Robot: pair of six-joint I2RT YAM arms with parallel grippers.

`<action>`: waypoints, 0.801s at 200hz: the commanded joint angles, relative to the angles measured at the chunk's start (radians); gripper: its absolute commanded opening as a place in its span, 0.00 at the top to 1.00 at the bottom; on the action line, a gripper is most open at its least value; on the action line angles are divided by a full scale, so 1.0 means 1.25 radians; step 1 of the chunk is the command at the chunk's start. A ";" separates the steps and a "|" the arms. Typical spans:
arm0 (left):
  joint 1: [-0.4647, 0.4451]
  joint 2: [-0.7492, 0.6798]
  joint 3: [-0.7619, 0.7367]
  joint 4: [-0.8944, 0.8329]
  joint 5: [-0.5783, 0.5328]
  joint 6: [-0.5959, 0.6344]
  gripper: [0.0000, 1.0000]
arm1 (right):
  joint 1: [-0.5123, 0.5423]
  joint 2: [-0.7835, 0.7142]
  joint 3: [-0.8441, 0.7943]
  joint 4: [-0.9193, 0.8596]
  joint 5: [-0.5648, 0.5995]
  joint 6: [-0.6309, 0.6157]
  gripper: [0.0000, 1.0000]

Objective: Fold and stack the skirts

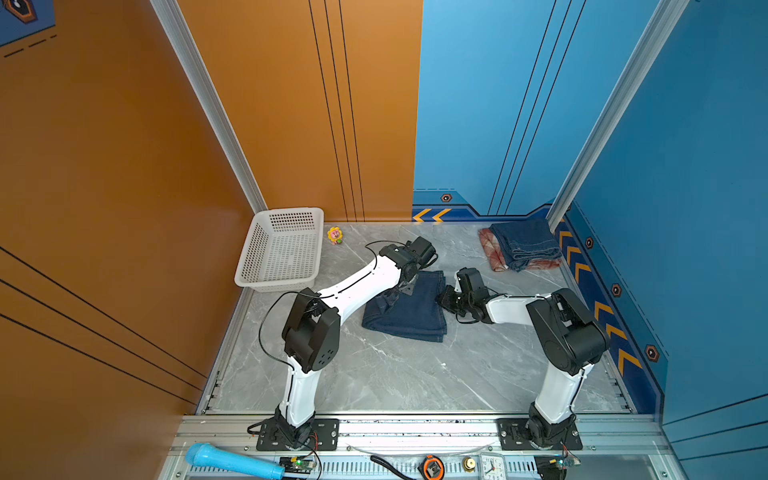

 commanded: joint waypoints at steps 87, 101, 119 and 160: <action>0.017 0.116 0.084 0.080 0.322 -0.158 0.93 | -0.011 0.022 -0.033 0.043 -0.020 0.038 0.55; 0.024 0.117 0.098 0.087 0.351 -0.167 0.69 | -0.016 0.018 -0.041 0.045 -0.030 0.035 0.45; 0.032 0.085 0.082 0.136 0.399 -0.175 0.32 | -0.026 0.000 -0.062 0.051 -0.029 0.035 0.40; 0.057 -0.016 0.024 0.219 0.467 -0.186 0.16 | -0.059 -0.040 -0.093 0.048 -0.031 0.035 0.34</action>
